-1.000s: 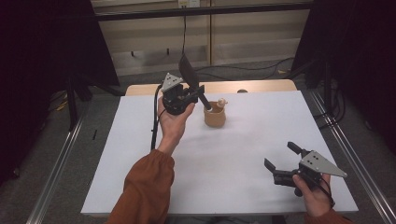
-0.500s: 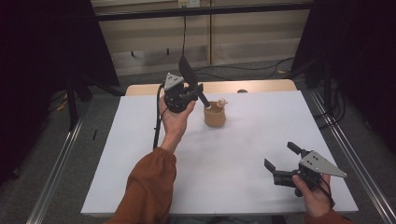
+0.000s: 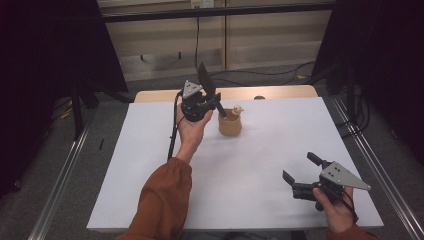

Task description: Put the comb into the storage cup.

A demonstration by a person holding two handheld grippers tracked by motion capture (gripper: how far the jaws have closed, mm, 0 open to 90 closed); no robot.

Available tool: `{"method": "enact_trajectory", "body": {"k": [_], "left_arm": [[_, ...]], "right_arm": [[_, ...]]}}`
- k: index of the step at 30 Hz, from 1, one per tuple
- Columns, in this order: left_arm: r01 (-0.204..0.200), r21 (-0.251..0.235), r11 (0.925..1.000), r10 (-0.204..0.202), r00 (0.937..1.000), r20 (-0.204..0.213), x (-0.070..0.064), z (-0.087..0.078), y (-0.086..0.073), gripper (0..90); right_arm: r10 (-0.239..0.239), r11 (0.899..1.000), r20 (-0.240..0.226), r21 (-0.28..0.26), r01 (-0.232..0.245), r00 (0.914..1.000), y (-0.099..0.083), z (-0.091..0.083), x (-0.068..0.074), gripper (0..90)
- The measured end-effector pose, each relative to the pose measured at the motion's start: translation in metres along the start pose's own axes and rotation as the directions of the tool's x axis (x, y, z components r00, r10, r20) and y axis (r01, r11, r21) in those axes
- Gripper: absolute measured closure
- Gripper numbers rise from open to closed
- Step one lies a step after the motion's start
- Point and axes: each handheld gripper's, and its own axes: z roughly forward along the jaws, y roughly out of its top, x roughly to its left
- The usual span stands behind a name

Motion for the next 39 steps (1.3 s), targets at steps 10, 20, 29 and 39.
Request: {"method": "enact_trajectory", "body": {"k": [10,20,29,39], "left_arm": [[0.003,0.016,0.9999,-0.003,1.0,0.0,0.0,0.001,-0.003,73.4],[0.004,0.045,0.999,-0.003,1.0,-0.007,0.002,0.006,-0.01,73.5],[0.001,0.048,0.9988,0.0,1.0,-0.01,0.0,0.01,-0.013,73.5],[-0.012,0.046,0.9989,0.013,0.9999,-0.006,0.0,0.013,-0.015,73.5]], "right_arm": [[-0.001,1.0,-0.004,-0.003,0.001,1.0,0.0,0.0,0.0,0.0],[-0.001,1.0,-0.009,0.006,0.001,1.0,-0.001,0.001,0.001,0.0],[0.0,1.0,-0.011,0.007,0.0,0.9999,-0.001,0.001,0.001,0.0],[0.002,1.0,-0.02,0.011,-0.002,0.9998,-0.002,0.001,0.001,0.0]]}}
